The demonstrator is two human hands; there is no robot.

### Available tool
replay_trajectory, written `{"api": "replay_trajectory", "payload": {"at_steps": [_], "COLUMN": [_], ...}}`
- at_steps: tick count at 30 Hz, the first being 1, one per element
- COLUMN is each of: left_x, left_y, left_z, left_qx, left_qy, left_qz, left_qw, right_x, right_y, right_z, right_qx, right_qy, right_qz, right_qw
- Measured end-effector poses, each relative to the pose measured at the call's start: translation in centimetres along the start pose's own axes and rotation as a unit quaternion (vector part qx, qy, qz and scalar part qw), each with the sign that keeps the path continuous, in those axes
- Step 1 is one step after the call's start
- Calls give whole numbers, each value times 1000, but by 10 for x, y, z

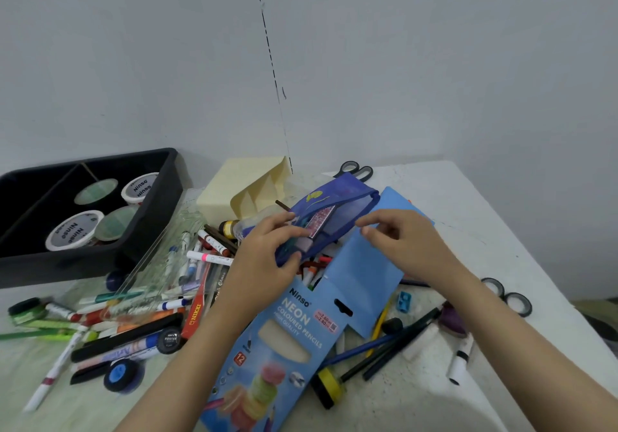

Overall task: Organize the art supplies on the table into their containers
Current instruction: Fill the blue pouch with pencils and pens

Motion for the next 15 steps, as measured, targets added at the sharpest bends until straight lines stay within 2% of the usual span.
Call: {"api": "replay_trajectory", "payload": {"at_steps": [6, 12, 15], "left_x": [7, 15, 27], "left_y": [-3, -9, -23], "left_z": [6, 30, 47], "left_qx": [11, 19, 66], "left_qy": [-11, -18, 4], "left_qz": [8, 40, 25], "left_qw": [1000, 999, 998], "right_x": [-52, -61, -54], "right_y": [-16, -38, -46], "right_z": [23, 44, 54], "right_qx": [8, 25, 4], "right_qy": [-47, -182, -253], "right_qz": [65, -33, -46], "right_qw": [997, 982, 966]}}
Point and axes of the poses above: each hand's wrist, its own y-axis towards the middle knuckle, its own x-axis out of the palm, z = x × y, the point moved 3 cm from there along y, towards the middle knuckle, and after that the axes turned 9 degrees about y, right-handed, at the moved point
